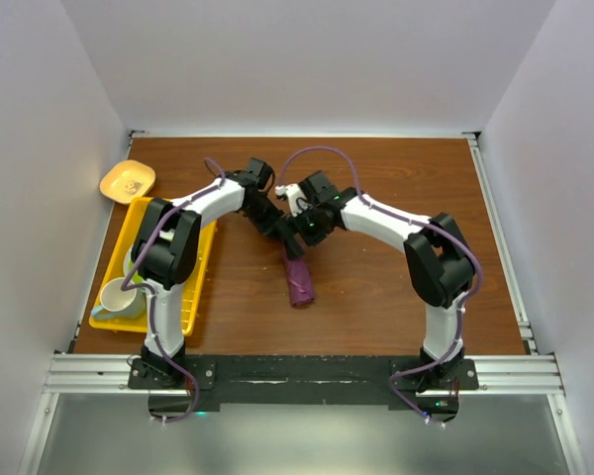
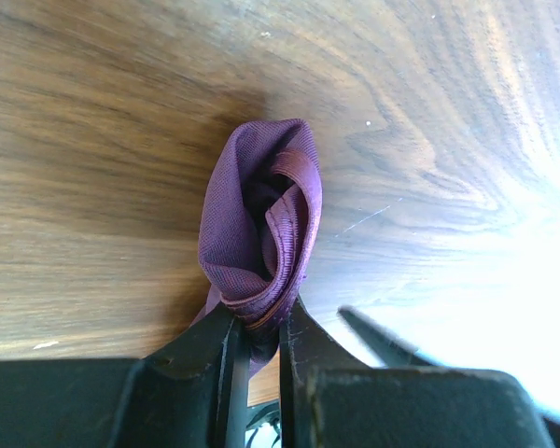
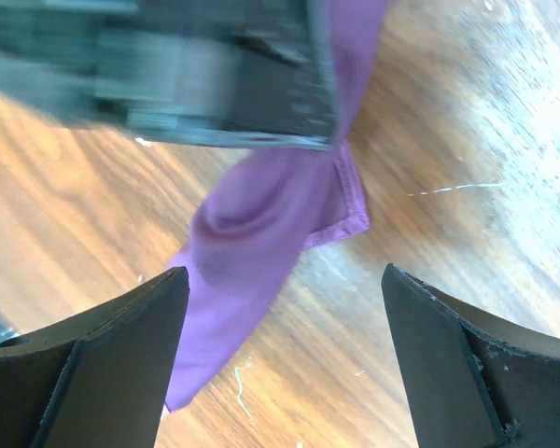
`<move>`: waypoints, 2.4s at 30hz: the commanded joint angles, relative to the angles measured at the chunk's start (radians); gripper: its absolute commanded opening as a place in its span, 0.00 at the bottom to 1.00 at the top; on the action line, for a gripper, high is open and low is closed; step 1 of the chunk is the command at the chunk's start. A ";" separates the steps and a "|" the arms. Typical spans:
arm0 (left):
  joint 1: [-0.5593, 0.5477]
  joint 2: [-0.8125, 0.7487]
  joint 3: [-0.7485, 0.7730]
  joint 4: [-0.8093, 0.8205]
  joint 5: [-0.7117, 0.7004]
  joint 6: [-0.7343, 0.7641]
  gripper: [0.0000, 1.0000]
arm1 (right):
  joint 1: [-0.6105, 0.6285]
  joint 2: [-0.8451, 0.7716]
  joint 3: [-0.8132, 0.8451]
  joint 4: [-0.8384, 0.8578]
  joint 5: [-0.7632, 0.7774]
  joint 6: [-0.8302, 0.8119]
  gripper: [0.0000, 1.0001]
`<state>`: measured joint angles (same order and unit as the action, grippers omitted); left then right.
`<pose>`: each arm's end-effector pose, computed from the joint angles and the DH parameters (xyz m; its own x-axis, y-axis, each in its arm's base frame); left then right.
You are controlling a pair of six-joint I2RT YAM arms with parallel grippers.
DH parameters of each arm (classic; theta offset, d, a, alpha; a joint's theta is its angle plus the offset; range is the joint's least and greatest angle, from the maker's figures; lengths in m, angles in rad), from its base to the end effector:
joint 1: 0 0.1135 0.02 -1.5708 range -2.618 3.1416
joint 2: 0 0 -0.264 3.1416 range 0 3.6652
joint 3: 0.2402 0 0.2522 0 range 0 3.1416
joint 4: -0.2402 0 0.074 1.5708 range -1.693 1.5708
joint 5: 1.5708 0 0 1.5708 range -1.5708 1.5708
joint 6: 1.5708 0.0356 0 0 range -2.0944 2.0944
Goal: Fold the napkin, place the utensils inside, and roll it up
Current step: Roll the napkin with the utensil
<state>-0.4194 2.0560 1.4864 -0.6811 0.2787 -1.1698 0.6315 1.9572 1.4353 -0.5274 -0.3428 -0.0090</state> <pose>0.3758 -0.1783 0.1627 -0.7716 -0.6251 0.1176 -0.6145 0.6849 -0.3916 0.3282 0.2548 0.1947 -0.6936 -0.5178 -0.5008 -0.6974 0.6567 0.2869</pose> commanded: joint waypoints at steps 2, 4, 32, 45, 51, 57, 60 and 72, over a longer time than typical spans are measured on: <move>0.001 -0.003 -0.001 -0.107 -0.064 -0.024 0.00 | 0.154 -0.060 -0.019 0.046 0.361 0.047 0.89; 0.001 -0.007 -0.008 -0.109 -0.059 -0.037 0.00 | 0.200 -0.044 -0.007 0.047 0.451 0.093 0.89; 0.030 -0.059 -0.017 -0.113 -0.044 -0.004 0.49 | 0.260 0.049 -0.144 0.187 0.536 0.221 0.15; 0.096 -0.207 0.029 -0.051 -0.208 0.410 0.71 | -0.047 0.127 -0.151 0.314 -0.370 0.221 0.11; 0.096 -0.241 -0.049 0.122 0.009 0.509 0.68 | -0.150 0.238 -0.159 0.417 -0.686 0.360 0.16; 0.065 -0.241 -0.214 0.363 0.230 0.435 0.58 | -0.204 0.258 -0.148 0.336 -0.673 0.311 0.29; 0.065 -0.246 -0.278 0.465 0.289 0.381 0.54 | -0.211 0.255 -0.113 0.226 -0.615 0.233 0.37; 0.062 -0.151 -0.253 0.474 0.310 0.391 0.45 | -0.210 0.198 0.123 -0.170 -0.364 -0.020 0.58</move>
<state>-0.3584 1.8488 1.1995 -0.2455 0.5499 -0.7746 0.4286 2.1902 1.5070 -0.5461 -0.8989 0.1101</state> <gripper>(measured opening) 0.457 0.576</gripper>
